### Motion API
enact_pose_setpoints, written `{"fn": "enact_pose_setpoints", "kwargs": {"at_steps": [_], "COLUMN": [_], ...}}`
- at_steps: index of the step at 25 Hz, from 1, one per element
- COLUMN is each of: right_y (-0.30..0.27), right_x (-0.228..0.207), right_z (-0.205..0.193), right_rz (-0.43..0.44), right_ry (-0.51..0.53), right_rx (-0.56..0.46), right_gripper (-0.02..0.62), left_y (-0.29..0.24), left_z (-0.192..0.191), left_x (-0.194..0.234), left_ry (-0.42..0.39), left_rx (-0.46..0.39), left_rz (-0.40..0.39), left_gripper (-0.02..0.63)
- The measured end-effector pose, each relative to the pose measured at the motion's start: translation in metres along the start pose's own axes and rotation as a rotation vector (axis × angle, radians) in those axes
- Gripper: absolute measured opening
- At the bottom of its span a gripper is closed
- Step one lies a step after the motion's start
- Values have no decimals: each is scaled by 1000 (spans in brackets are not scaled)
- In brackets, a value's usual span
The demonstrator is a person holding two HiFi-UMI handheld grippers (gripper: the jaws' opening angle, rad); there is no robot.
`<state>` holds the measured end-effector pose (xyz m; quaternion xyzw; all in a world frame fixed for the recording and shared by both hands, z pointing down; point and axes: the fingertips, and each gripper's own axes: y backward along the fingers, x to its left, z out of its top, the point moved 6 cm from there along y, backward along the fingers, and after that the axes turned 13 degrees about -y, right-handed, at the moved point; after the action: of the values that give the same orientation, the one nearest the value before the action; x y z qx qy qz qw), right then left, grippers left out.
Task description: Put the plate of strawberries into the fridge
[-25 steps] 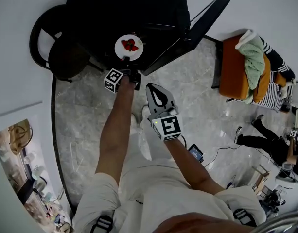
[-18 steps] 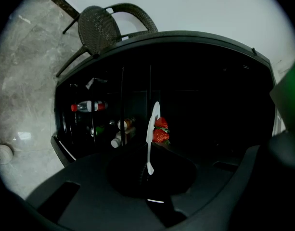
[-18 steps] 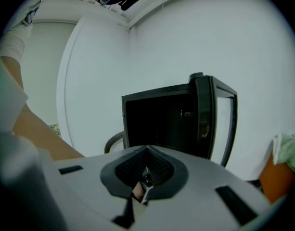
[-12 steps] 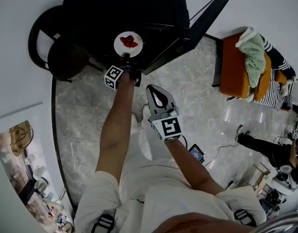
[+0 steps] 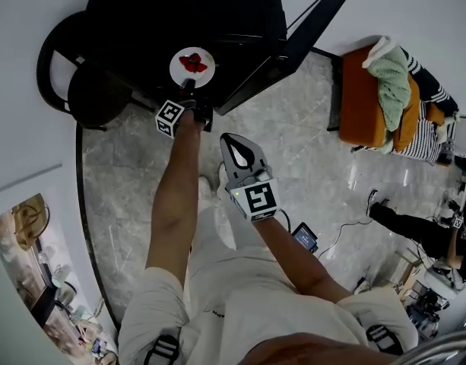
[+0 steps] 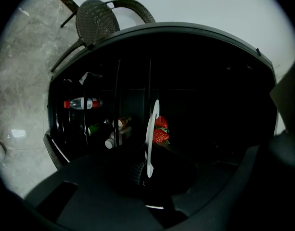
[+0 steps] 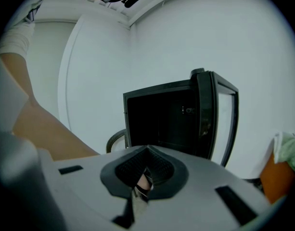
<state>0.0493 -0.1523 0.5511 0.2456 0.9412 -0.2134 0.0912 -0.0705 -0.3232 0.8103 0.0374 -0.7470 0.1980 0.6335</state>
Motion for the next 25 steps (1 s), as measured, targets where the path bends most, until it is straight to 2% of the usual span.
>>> {"fn": "enact_pose_setpoints", "kwargs": {"at_steps": [2,5,16,25], "right_y": [0,-1,1,11], "right_x": [-1,-4,0,5], "right_z": [0,0,5,9], "right_rz": [1,-4,-12,-22], "right_ry": [-2,-4,-10,-20], "right_rx": [0,-1,-17,-31], "right_gripper": [12,12,12,12], "left_y": [-1,1,26,49], "left_z": [0,-4,-10,-11], "left_x": [0,0,1,-9], "left_ry": [-6,-11,-4,3], "left_rx": [3,7,-25,-32], "left_rz": [-1,-5,-41,-72], "left_gripper": [29,112,173,175]}}
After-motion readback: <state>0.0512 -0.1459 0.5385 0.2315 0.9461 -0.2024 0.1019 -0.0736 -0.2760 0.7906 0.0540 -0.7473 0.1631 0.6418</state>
